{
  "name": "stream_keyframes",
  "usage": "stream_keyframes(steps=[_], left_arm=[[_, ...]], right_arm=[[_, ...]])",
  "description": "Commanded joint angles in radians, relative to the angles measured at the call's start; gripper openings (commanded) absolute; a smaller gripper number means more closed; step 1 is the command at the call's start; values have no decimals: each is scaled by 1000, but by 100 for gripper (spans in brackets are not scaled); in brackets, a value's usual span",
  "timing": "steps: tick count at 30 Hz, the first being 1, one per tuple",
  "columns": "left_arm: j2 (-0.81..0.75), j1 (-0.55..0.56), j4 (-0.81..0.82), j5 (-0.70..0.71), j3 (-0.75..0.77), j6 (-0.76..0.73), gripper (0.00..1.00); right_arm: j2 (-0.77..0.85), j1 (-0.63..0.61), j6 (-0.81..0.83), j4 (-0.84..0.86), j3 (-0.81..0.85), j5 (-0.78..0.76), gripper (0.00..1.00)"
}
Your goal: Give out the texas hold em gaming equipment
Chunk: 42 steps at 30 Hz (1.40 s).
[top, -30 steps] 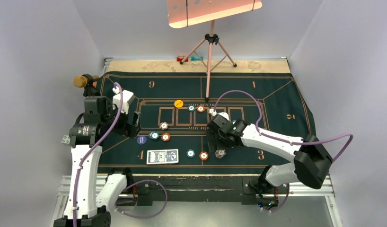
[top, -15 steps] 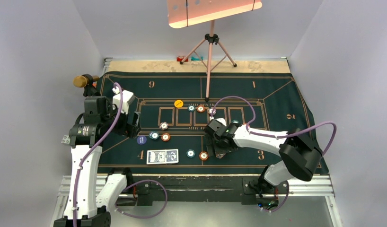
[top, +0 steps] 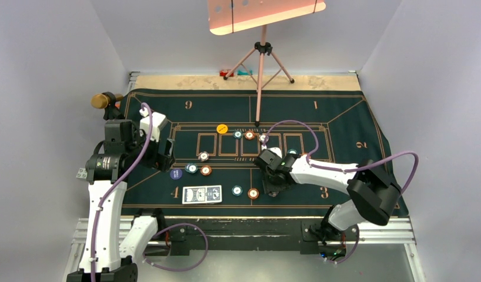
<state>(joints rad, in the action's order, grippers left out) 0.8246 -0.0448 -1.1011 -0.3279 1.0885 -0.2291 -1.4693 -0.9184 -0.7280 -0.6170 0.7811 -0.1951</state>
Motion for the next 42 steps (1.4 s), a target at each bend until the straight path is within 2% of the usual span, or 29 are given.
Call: stream_keyframes(steps=[1,10,16,23,27,34,38,42], left_arm=[[-18,-5,20,12,2,-25,100],[-22,-5,20,15,5,-36,100],[-9,-4,24,11,13,-43,100],[0,-4,32,4,17,-47,100],[5,-5,35,1,19,-50,100],[23,-5,54,-13,13,-54,100],[35,-4,62,-25,15,-53,100],[46,-5,64,-30,11,-62,100]], right_arm=[[12,-7,-28,1,-8,-11,33],[3,-5,-45,-8,-5,30,12],[122,43,-72,-127,77,-50,6],[248,287,-3,-175,87,-55,0],[284,448,27,-189,68,-67,0],[294,711,3,-124,-6,24,0],[254,798,-14,-65,-56,58,0],[210,823,-30,-20,-82,52,0]])
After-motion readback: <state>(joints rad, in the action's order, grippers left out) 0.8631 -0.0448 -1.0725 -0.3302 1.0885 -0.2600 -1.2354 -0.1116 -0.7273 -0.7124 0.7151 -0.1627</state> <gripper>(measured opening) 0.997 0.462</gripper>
